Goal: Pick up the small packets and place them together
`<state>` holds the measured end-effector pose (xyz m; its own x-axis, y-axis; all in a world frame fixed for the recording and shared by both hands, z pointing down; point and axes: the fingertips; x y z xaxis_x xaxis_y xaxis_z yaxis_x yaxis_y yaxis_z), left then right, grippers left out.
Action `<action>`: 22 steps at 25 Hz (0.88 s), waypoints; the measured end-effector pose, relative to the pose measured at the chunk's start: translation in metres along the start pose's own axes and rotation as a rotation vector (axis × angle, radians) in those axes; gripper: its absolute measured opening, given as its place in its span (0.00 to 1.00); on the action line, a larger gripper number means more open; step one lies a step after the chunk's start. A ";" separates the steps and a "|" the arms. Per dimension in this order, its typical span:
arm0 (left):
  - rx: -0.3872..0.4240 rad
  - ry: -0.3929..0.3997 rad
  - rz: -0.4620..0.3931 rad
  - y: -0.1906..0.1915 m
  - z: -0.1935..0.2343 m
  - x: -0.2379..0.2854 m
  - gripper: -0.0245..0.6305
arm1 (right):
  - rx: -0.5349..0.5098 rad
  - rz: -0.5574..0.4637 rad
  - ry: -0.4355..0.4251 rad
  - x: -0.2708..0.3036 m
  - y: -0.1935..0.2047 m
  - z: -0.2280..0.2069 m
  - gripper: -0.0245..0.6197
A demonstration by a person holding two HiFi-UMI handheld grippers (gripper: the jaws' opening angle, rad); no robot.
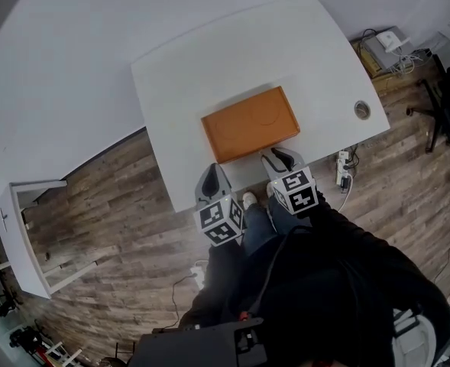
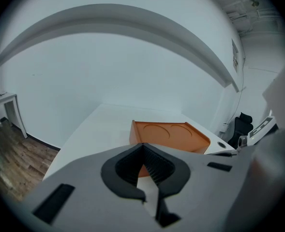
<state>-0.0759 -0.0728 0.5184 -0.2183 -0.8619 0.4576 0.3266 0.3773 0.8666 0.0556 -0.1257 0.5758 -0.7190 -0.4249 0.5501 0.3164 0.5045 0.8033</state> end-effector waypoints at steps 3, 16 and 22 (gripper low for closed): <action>0.030 0.006 0.033 0.001 0.004 0.010 0.03 | 0.009 0.014 0.011 0.006 0.003 0.000 0.18; 0.112 0.147 0.117 -0.002 0.017 0.043 0.03 | 0.013 0.026 0.157 0.024 0.007 0.006 0.20; 0.246 0.216 0.108 -0.006 0.008 0.044 0.03 | -0.018 0.040 0.228 0.026 0.007 0.003 0.16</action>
<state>-0.0952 -0.1105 0.5349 0.0138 -0.8544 0.5194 0.0997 0.5181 0.8495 0.0375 -0.1303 0.5949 -0.5475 -0.5646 0.6176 0.3546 0.5119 0.7824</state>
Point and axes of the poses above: the fingertips, and each gripper's own axes: x forward along the fingers, z to its left, y out of its underside, and after that the axes turned 5 degrees about -z, right-handed
